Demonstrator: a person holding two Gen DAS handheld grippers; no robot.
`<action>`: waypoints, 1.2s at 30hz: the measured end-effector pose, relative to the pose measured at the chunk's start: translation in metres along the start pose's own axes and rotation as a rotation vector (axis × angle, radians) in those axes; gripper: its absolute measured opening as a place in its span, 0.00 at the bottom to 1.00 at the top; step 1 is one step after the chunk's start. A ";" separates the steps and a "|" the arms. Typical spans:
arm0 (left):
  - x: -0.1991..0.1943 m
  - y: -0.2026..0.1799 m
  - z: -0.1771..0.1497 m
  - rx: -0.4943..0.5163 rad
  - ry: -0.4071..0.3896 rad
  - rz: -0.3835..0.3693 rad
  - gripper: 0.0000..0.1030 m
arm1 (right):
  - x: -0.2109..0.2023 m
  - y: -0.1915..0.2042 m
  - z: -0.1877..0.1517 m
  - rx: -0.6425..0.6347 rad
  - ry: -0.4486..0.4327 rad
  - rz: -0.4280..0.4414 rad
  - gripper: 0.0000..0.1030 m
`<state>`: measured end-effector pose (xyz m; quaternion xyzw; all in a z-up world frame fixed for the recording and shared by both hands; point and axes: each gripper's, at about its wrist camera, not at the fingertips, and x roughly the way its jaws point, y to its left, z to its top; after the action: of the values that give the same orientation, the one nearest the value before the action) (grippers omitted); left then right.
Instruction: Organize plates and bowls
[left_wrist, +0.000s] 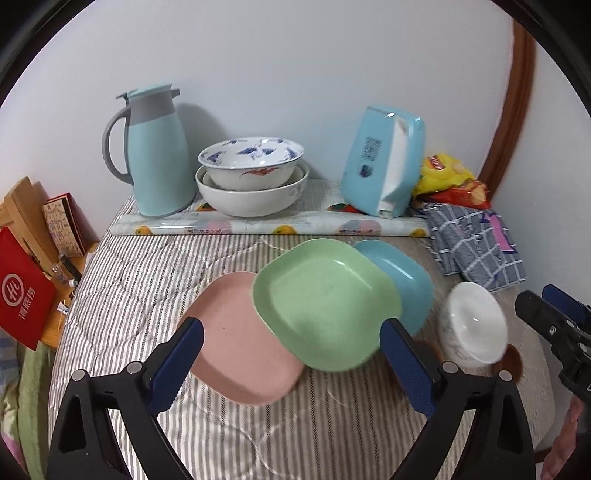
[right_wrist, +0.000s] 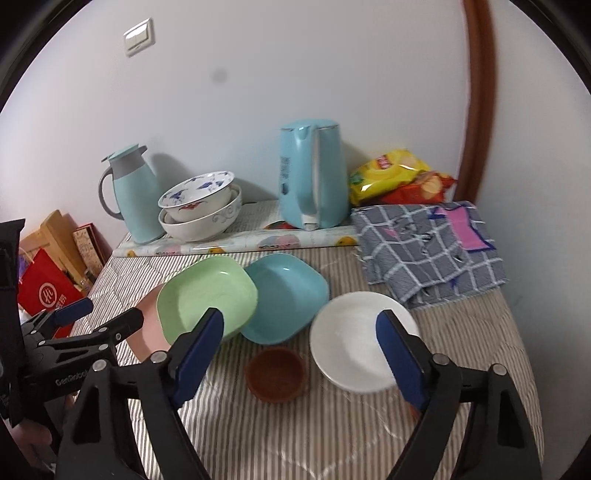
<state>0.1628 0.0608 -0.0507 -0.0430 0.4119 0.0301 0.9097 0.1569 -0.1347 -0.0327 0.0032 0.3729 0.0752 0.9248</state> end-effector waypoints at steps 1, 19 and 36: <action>0.006 0.002 0.001 -0.001 0.007 0.002 0.92 | 0.009 0.002 0.002 -0.006 0.009 0.005 0.69; 0.106 0.029 0.020 -0.021 0.123 -0.030 0.66 | 0.135 0.039 0.007 -0.075 0.184 0.078 0.43; 0.126 0.031 0.017 -0.010 0.139 -0.118 0.14 | 0.168 0.048 -0.008 -0.115 0.250 0.028 0.11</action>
<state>0.2558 0.0959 -0.1356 -0.0736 0.4707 -0.0247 0.8789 0.2640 -0.0645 -0.1511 -0.0540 0.4803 0.1090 0.8686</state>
